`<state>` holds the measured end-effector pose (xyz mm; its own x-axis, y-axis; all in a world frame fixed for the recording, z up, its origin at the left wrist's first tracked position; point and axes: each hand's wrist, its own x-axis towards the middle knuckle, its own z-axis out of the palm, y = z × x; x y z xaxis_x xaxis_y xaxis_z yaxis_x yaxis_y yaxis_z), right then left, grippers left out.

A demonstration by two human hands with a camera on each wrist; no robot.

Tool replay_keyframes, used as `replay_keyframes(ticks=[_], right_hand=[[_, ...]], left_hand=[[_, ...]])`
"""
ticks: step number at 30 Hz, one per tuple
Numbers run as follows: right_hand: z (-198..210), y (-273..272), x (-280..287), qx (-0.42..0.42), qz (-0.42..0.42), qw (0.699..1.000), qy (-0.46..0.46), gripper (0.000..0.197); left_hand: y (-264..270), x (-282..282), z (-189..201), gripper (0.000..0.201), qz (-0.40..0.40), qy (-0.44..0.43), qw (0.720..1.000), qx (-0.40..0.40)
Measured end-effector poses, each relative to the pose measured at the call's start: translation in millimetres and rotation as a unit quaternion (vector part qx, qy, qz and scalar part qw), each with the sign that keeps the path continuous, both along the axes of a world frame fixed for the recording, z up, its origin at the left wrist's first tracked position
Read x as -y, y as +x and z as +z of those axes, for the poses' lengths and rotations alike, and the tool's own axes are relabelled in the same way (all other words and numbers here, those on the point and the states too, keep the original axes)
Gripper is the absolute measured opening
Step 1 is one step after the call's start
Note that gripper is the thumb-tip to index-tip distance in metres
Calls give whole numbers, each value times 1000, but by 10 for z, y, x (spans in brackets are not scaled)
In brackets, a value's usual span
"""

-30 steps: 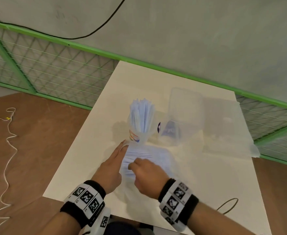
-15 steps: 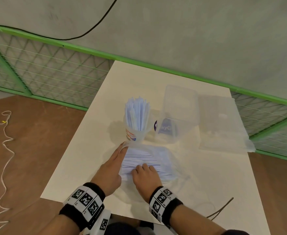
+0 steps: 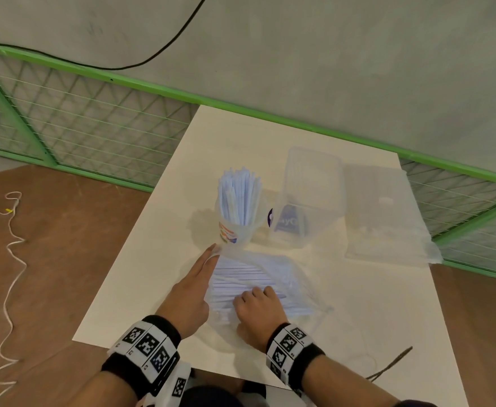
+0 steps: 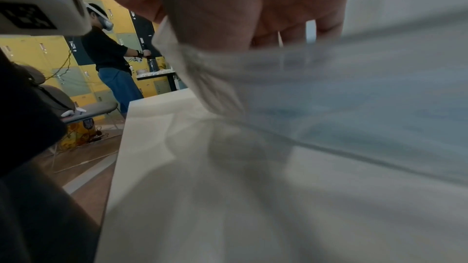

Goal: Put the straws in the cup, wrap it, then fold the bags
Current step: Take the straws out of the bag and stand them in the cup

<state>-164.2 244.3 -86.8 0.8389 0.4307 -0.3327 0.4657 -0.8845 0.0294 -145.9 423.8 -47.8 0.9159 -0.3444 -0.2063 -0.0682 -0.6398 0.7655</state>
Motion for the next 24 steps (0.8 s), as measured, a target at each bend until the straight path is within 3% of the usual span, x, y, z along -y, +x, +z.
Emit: replay_keyframes(ticks=[4,9,11,14,15,17,22,24], right_hand=[[136,30,106,8,-20,993,113,34],[407,58,187,0,-80,955,286,18],[589,34,167,-10,-137,907,398,24],[803,-27,128,-54,-275,763,582,25],[795,-60,126,-58,-301,741,597,21],[665,-133,151,-54,-330,752,568,14],[520,-137,297,-84,-273,847,448,19],[750,4,333,-82,-264,847,454,22]], left_hand=[[20,-25,18,105,2,-6,1000,9],[20,-15,-2,105,-2,-6,1000,14],[19,-19,-8,105,-1,-4,1000,18],[20,-22,-13,105,0,0,1000,24],[23,-21,-15,105,-1,1,1000,24],[28,-20,-21,106,-7,2,1000,23],[27,-12,9,104,-8,-2,1000,15],[20,-13,19,104,-7,0,1000,12]])
